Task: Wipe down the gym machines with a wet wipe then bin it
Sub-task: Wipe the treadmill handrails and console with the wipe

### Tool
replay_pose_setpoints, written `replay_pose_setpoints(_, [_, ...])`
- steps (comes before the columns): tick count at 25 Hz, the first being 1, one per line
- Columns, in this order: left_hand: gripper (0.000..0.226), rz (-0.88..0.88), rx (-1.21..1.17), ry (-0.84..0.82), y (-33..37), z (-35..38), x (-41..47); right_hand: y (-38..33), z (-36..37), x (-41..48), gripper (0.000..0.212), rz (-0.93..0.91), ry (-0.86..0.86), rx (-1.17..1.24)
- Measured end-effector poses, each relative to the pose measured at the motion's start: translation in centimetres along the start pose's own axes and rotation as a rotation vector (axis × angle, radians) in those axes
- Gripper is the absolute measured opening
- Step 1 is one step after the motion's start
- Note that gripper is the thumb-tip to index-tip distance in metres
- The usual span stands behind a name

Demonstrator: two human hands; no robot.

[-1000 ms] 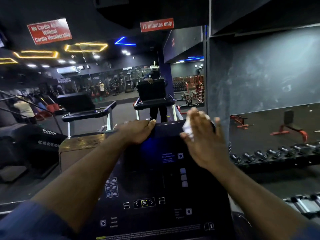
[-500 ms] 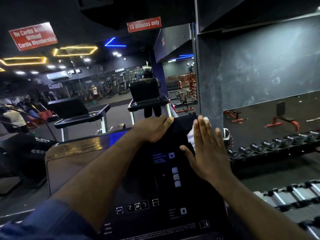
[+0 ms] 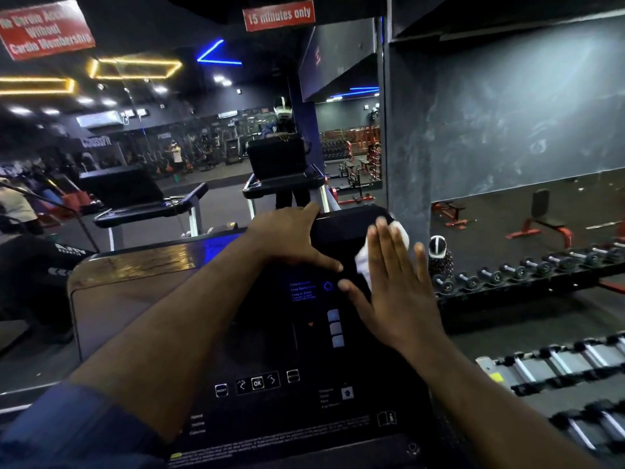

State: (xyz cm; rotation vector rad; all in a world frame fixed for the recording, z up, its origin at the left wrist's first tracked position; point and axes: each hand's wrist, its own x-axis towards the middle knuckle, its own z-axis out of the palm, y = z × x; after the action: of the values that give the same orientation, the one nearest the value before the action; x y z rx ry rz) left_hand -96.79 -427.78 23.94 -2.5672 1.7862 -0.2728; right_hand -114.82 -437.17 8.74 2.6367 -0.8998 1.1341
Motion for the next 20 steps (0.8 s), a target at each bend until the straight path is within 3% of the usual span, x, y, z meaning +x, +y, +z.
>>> replay_pose_setpoints(3, [0.115, 0.011, 0.017, 0.005, -0.1, 0.2, -0.2, 0.5, -0.4, 1.2, 0.100, -0.054, -0.007, -0.046])
replay_pose_setpoints(8, [0.128, 0.003, 0.019, -0.014, 0.0, 0.2, -0.5, 1.4, 2.3, -9.8, 0.099, -0.094, -0.022, -0.015])
replay_pose_setpoints(13, [0.126, -0.027, 0.016, -0.009, 0.2, 0.2, -0.5, 0.9, -0.7, 2.7, 0.094, -0.068, 0.014, -0.108])
replay_pose_setpoints(15, [0.124, -0.027, 0.042, 0.020, 0.3, 0.3, -0.8, 1.0, -0.7, 2.9, 0.094, -0.075, 0.008, -0.092])
replay_pose_setpoints(20, [0.134, 0.005, 0.110, 0.279, 0.2, 3.1, -3.0, 2.0, 3.4, -15.0, 0.096, -0.096, -0.108, -0.010])
